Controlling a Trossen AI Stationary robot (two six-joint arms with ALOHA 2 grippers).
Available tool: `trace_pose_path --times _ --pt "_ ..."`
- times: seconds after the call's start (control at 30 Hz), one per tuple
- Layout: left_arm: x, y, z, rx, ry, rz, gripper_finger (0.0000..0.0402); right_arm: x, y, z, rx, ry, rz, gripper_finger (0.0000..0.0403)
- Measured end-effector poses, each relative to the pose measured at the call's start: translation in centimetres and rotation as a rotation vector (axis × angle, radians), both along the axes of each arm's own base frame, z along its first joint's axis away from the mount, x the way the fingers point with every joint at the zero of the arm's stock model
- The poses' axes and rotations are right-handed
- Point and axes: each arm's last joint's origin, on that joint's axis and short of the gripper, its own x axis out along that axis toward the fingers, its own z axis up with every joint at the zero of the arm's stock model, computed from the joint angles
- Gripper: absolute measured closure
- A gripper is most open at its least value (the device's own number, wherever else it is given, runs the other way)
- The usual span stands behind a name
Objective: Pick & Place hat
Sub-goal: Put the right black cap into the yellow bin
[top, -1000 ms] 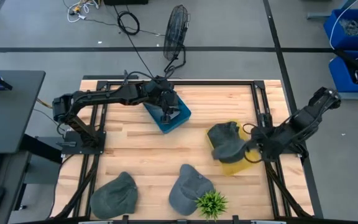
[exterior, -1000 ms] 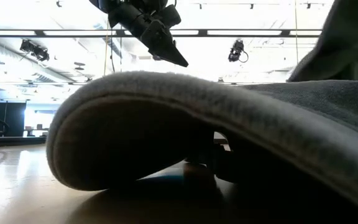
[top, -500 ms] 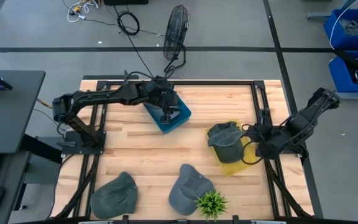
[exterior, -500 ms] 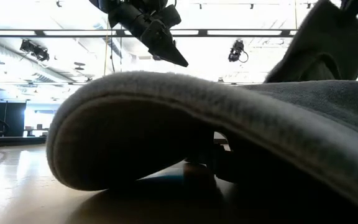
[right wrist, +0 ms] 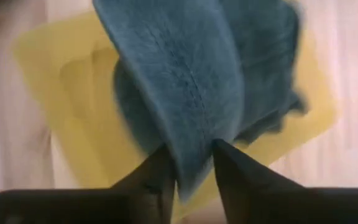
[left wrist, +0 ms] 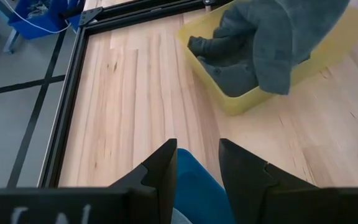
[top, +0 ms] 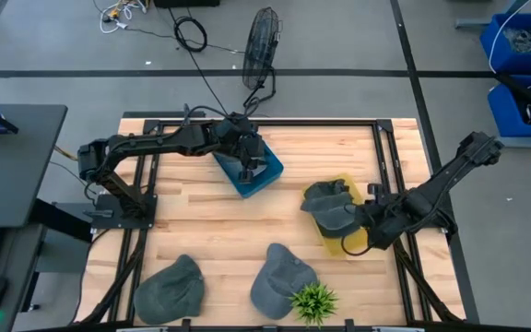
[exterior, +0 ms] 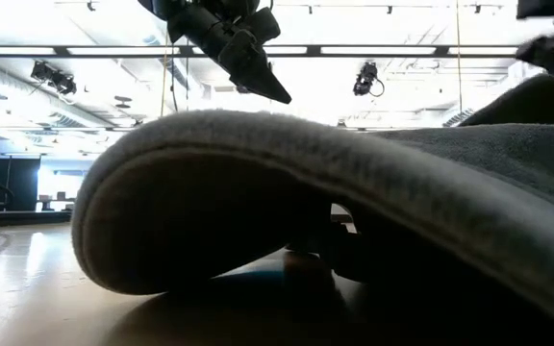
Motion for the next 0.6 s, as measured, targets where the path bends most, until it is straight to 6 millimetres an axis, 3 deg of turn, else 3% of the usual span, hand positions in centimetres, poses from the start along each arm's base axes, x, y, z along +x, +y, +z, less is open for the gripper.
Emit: trace_pose_path --times 0.17,0.33,0.43,0.6 --pt "-0.01 0.0 -0.01 0.0 0.001 0.0 0.028 -0.67 0.25 -0.79 0.161 0.164 -0.023 0.0245" --pt "-0.01 0.0 -0.01 0.0 0.002 0.0 0.028 -0.79 0.61 -0.52 0.265 0.232 -0.009 0.0223" --pt "-0.01 0.0 -0.01 0.0 0.002 0.0 0.028 -0.62 0.5 -0.32 0.214 0.187 0.002 0.022" --pt "-0.01 0.0 -0.01 0.0 0.002 0.0 0.028 -0.01 -0.16 -0.07 -0.02 -0.007 -0.019 0.0219"
